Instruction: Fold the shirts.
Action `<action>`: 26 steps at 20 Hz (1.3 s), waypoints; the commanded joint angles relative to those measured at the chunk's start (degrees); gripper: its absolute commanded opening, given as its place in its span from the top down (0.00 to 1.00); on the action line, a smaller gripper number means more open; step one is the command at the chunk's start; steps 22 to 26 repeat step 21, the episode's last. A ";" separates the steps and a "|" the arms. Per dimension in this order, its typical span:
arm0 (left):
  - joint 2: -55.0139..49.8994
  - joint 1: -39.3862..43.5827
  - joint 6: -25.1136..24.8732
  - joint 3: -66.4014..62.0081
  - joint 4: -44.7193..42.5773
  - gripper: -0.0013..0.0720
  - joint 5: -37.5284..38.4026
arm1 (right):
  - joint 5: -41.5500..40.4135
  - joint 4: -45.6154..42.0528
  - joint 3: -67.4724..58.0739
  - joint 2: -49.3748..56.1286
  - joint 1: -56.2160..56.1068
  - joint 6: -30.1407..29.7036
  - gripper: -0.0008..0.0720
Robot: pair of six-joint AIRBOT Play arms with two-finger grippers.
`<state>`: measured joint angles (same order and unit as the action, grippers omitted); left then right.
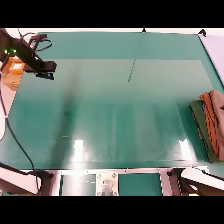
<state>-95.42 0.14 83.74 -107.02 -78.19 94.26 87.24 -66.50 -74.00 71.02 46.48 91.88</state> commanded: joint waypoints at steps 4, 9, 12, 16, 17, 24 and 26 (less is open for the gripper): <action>19.50 7.19 2.64 31.52 0.85 0.95 -10.29 | -10.23 2.89 22.58 -19.54 -21.68 -5.38 0.96; 27.45 9.79 4.72 43.82 1.84 0.95 -13.35 | -16.68 3.52 36.89 -30.67 -33.77 -4.09 0.96; 27.50 9.79 4.72 43.82 2.23 0.95 -13.25 | -10.10 4.26 37.00 -30.71 -36.52 -0.55 0.88; 27.50 9.79 4.72 43.82 2.34 0.95 -13.90 | -9.81 10.14 37.35 -30.64 -36.85 -0.44 0.88; 27.50 9.79 4.72 43.82 2.34 0.95 -13.90 | -9.81 10.16 37.35 -30.64 -36.85 -0.44 0.88; 27.50 9.79 4.72 43.82 2.34 0.95 -13.90 | -9.81 10.16 37.35 -30.64 -36.85 -0.42 0.88; 27.50 9.79 4.72 43.82 2.34 0.95 -13.90 | -9.81 10.16 37.35 -30.64 -36.85 -0.42 0.88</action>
